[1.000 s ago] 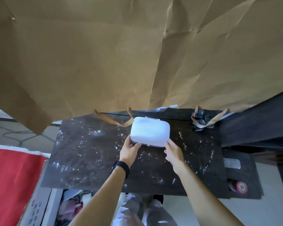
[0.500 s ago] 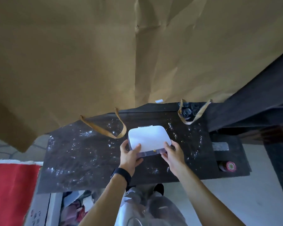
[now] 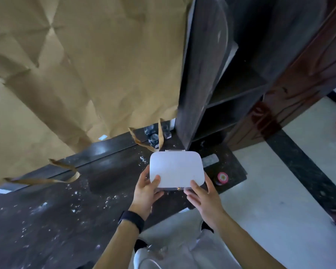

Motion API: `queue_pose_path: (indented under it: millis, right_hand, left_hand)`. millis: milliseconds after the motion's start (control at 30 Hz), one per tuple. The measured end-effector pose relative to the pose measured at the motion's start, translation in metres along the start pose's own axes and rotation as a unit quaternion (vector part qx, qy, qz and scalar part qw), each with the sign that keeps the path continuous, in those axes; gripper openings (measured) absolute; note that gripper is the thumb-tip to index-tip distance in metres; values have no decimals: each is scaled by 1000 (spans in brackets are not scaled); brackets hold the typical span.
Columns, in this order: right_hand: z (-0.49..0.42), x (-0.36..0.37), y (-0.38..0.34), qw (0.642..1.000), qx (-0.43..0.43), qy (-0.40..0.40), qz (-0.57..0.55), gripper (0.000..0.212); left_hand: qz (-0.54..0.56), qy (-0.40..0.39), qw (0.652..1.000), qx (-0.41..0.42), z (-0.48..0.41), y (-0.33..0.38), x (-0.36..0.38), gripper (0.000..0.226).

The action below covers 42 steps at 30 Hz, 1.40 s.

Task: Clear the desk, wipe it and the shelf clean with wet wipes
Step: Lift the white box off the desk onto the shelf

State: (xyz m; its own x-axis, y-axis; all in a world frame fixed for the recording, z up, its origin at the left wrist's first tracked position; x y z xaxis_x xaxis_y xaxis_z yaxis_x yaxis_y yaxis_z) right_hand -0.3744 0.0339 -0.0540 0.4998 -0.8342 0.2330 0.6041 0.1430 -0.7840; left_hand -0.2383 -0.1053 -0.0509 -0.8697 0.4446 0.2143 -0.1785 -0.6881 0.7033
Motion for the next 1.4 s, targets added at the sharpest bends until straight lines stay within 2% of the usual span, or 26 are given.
queue_pose_path:
  millis: [200,300,333,367,400,467,533,600,667,733,933,1000,1133,1167,1233,1267,1333,1400]
  right_hand:
    - [-39,-98,-62,999,-25,4,-33,46]
    - [-62,-142,-92,999,-23,9,-40,59]
    - [-69,-153,-101,999,-23,14,-44,61]
    - [-78,-163,-111,998,-23,16,-51,57]
    - [-87,-170,-121,998,-24,13,-54,50]
    - [-105,-178,-139,998,-29,-3,-50,42]
    - [-125,-176,-157,998,-35,-12,-43,43]
    - [-146,-168,-171,999,-29,-21,-36,49]
    - [-167,-157,-180,999,-21,-36,-24,52]
    - [-185,-144,-183,998,-15,-50,-16,52]
    - [-219,-106,-178,996,13,-90,1,47]
    - [-231,-100,-169,993,-13,-98,62,49]
    - [-245,-89,-163,969,-78,-52,230,65]
    - [-244,-87,-164,954,-83,-43,284,70]
    - [-240,-89,-163,890,-119,-39,439,74]
    - [-235,-92,-160,841,-166,-29,513,73]
    - [-220,-99,-151,712,-339,-31,614,69]
    - [-213,-103,-133,582,-453,-93,668,71]
  left_hand:
    - [-93,-11,995,35,-20,-11,118,50]
    - [-169,1,983,70,-31,-13,160,57]
    - [-217,31,971,92,-34,-11,170,63]
    - [-277,86,948,129,-35,-7,178,71]
    - [-337,158,909,190,-35,2,185,78]
    - [-421,292,791,334,-26,31,199,84]
    - [-476,362,676,431,-22,61,208,83]
    - [-526,403,593,459,-25,90,211,78]
    - [-567,422,542,454,-30,116,210,75]
    - [-592,429,508,456,-37,126,206,73]
    - [-594,450,473,469,-51,120,204,68]
    - [-593,458,456,480,-52,121,205,71]
    - [-594,477,433,482,-55,122,202,83]
    - [-592,480,432,482,-56,122,201,84]
    - [-589,489,424,483,-57,122,201,85]
    - [-588,497,414,485,-58,121,201,84]
    - [-592,511,389,486,-60,120,203,81]
    - [-597,516,368,491,-59,121,206,78]
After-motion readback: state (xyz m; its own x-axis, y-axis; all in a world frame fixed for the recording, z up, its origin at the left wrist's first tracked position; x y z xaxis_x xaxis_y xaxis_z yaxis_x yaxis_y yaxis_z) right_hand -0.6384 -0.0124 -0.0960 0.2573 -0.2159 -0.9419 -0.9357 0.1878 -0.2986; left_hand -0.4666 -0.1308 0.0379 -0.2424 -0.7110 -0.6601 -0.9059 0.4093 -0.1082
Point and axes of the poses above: each hand's wrist, its own z-axis away from the middle knuckle, its own x-axis out of the palm, y = z × x, the point moved 1 cm from there along -z, towards the middle knuckle, and after that the axes turned 6 degrees about -x, right-handed, at the moved point
